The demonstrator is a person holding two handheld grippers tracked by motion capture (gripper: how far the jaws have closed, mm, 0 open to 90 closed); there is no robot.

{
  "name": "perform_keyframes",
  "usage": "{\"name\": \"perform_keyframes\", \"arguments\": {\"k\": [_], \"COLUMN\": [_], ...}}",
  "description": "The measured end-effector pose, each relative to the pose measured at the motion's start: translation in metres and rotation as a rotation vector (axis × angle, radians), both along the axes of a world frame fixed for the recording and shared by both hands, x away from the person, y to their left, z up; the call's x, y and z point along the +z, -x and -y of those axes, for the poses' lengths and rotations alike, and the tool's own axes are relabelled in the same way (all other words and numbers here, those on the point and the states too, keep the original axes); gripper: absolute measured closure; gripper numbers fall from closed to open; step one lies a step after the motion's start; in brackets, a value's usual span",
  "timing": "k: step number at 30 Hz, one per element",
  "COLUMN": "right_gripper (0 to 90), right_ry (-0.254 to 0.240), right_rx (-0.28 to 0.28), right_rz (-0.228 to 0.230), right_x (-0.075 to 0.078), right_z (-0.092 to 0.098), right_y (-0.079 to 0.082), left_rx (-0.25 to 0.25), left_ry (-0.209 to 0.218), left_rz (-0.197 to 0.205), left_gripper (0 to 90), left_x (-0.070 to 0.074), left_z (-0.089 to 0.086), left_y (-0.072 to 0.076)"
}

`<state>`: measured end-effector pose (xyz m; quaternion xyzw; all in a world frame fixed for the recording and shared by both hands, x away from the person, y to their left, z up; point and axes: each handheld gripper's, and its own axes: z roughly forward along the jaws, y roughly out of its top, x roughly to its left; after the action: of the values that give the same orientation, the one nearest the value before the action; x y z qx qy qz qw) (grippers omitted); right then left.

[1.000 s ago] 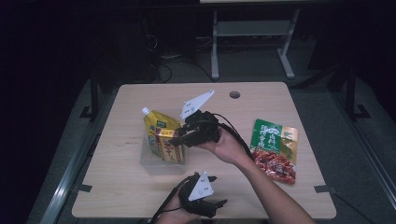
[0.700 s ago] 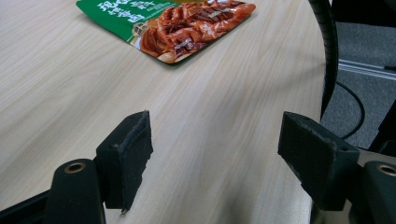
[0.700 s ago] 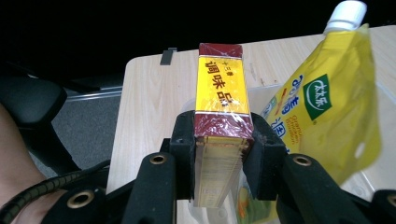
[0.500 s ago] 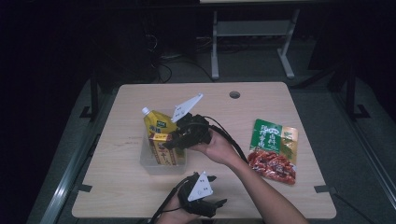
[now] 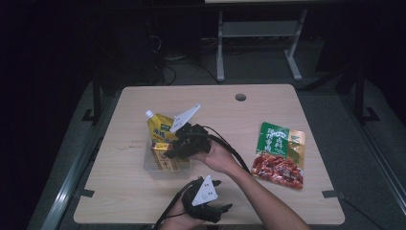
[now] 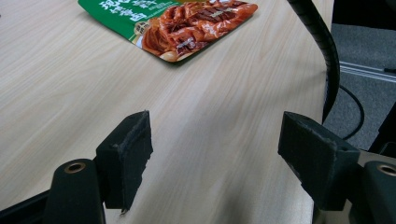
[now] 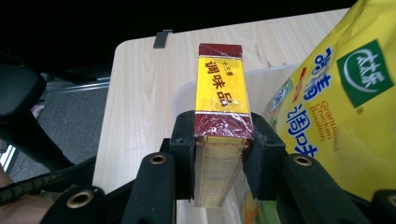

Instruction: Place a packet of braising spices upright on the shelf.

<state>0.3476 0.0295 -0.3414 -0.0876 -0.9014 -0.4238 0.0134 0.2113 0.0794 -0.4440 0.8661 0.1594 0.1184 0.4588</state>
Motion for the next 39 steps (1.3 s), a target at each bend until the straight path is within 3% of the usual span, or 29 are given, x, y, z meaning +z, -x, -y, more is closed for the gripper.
{"name": "perform_keyframes", "arguments": {"k": [6,16,21,28,32,34,39], "right_gripper": [66.3,63.0,62.4,59.9,58.8,57.4,56.2], "right_ry": [0.022,0.07,0.101,0.061,0.065,0.06,0.03], "right_rx": [0.003,0.019,0.016,0.0,-0.002,-0.004,-0.026], "right_rz": [0.007,-0.045,-0.045,-0.057,-0.059,-0.049,-0.033], "right_x": [-0.007,-0.021,-0.025,-0.019,-0.016,-0.014,-0.006], "right_z": [-0.003,-0.013,-0.015,-0.009,-0.006,-0.004,0.007], "right_y": [0.001,0.001,0.003,0.001,0.003,0.004,0.006], "left_rx": [-0.018,-0.022,-0.027,-0.036,-0.034,-0.05,-0.046], "left_ry": [-0.012,-0.002,0.0,-0.002,-0.001,-0.018,-0.007], "left_rz": [0.004,0.002,0.014,0.013,0.009,0.024,0.018], "left_gripper": [25.1,25.0,25.0,25.0,25.0,25.1,25.1], "left_x": [-0.001,0.0,0.0,0.002,0.001,0.002,0.001], "left_z": [0.002,0.004,0.004,0.004,0.005,0.005,0.006], "left_y": [0.002,0.005,0.005,0.007,0.007,0.006,0.006]}}
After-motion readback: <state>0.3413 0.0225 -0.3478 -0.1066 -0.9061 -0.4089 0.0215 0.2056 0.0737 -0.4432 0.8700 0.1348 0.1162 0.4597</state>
